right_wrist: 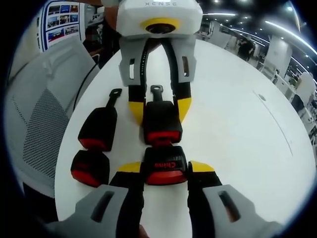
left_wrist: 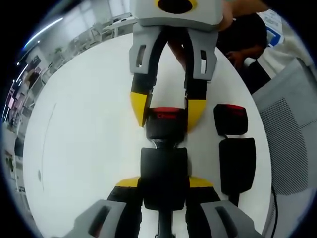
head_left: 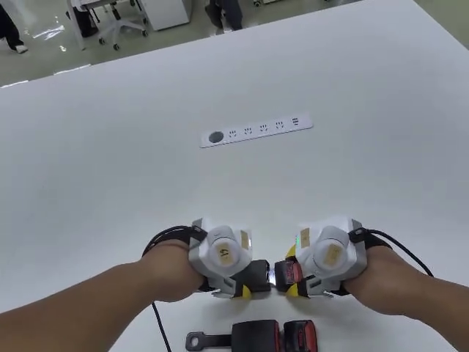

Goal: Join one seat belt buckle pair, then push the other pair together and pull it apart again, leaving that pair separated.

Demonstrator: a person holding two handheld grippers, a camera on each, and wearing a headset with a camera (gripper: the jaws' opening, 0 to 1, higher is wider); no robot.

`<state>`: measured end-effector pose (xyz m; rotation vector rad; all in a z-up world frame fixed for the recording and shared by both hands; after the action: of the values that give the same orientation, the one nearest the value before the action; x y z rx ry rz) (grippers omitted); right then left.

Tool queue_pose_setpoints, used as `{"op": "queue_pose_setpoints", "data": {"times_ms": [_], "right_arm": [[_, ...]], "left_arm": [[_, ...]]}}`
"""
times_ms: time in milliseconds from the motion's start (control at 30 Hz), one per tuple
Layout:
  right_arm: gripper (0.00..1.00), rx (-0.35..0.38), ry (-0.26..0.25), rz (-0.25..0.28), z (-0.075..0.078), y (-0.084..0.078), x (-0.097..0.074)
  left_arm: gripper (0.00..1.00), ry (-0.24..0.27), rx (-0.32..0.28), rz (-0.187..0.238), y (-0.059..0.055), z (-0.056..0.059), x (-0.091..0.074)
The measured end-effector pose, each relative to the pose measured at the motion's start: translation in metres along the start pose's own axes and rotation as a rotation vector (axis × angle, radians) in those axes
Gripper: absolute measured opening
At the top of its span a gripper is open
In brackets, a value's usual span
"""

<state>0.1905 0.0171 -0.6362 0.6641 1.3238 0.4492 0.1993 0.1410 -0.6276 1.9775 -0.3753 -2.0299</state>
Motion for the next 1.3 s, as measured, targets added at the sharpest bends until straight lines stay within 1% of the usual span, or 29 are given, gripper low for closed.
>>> {"op": "queue_pose_setpoints", "data": {"times_ms": [200,333,400,467,533,700,833,1000,1133,1200,1300], "right_arm": [[0.33,-0.006,0.007,-0.017,0.000,0.001,-0.002],[0.33,-0.018,0.012,-0.043,0.001,0.003,-0.001],[0.33,-0.028,0.008,-0.054,0.002,0.000,-0.003],[0.33,-0.003,0.013,-0.061,0.004,-0.004,-0.006],[0.33,-0.010,0.014,-0.068,0.004,-0.005,-0.007],[0.33,-0.003,0.015,-0.069,0.003,-0.004,-0.009],[0.33,0.004,0.012,-0.072,0.002,-0.009,-0.013],[0.34,0.016,-0.012,-0.082,0.004,-0.027,-0.028],[0.34,0.028,-0.036,-0.104,0.004,-0.046,-0.046],[0.34,0.030,-0.040,-0.114,0.003,-0.056,-0.054],[0.34,0.028,-0.031,-0.144,0.002,-0.069,-0.069]], "left_arm": [[0.33,0.004,-0.002,0.008,-0.001,0.000,0.000],[0.33,-0.004,0.000,0.011,-0.001,-0.001,0.000],[0.33,-0.005,-0.002,0.010,-0.001,-0.001,0.000],[0.33,-0.005,-0.006,0.008,0.000,0.000,0.000],[0.33,-0.003,-0.007,0.009,0.000,0.000,0.000],[0.33,-0.007,-0.011,0.016,0.000,0.001,0.000],[0.33,-0.011,0.006,0.002,0.002,0.001,0.000],[0.33,-0.011,0.001,0.002,0.001,0.001,0.000],[0.33,-0.010,0.003,0.010,0.001,0.002,0.000],[0.34,-0.010,0.007,0.011,0.001,0.001,0.000],[0.34,-0.008,0.017,0.011,0.001,0.002,0.000]]}}
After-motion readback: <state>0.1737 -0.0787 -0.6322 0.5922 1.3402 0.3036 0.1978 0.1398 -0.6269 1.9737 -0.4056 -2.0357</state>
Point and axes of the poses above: the centre of the closed fingertips' face, and the gripper's own axes: x roughly forward along the fingers, z roughly to its right, y roughly out of its top, the point moved 7 cm from there along -x, roughly backward along the fingers, and after that the axes turned 4 degrees about -y, right-handed, at the moved point
